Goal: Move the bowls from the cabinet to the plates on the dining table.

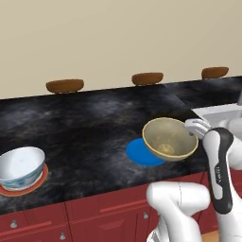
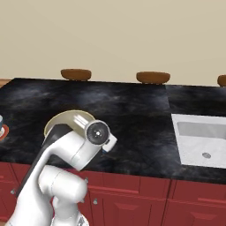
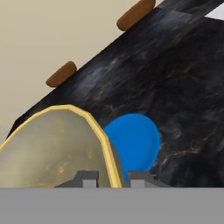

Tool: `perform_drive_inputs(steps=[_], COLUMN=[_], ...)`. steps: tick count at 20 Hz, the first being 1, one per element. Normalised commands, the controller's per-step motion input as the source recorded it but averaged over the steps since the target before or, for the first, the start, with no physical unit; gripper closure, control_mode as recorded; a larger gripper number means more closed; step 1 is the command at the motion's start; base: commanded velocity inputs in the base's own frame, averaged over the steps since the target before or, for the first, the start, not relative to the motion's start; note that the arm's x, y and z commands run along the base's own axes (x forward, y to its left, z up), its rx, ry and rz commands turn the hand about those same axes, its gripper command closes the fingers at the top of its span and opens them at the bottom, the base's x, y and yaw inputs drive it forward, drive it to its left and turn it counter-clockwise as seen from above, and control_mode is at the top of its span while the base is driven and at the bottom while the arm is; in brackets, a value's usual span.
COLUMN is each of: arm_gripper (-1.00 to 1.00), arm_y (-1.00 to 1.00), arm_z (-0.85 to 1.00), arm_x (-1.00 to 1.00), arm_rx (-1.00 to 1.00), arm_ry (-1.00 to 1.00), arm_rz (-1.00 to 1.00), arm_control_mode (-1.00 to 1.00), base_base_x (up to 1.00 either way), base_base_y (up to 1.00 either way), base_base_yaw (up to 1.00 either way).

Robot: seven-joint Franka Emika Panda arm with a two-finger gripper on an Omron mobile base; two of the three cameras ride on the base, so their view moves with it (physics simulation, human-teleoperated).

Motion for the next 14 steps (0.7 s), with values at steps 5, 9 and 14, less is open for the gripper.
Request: perform_drive_inputs(steps=[5, 9, 14], arm_gripper=[1.00, 1.00, 1.00], arm_y=[0.00, 0.00, 0.00], arm_z=[-0.31, -0.30, -0.27], arm_x=[0.30, 0.30, 0.32], arm_rx=[0.00, 0.00, 0.00], arm_ry=[0.00, 0.00, 0.00], arm_rz=[0.00, 0.00, 0.00], arm_control_mode=[-1.00, -1.00, -1.00], base_base_x=[0.00, 0.00, 0.00], base_base_y=[0.00, 0.00, 0.00], base_base_yaw=[0.00, 0.00, 0.00])
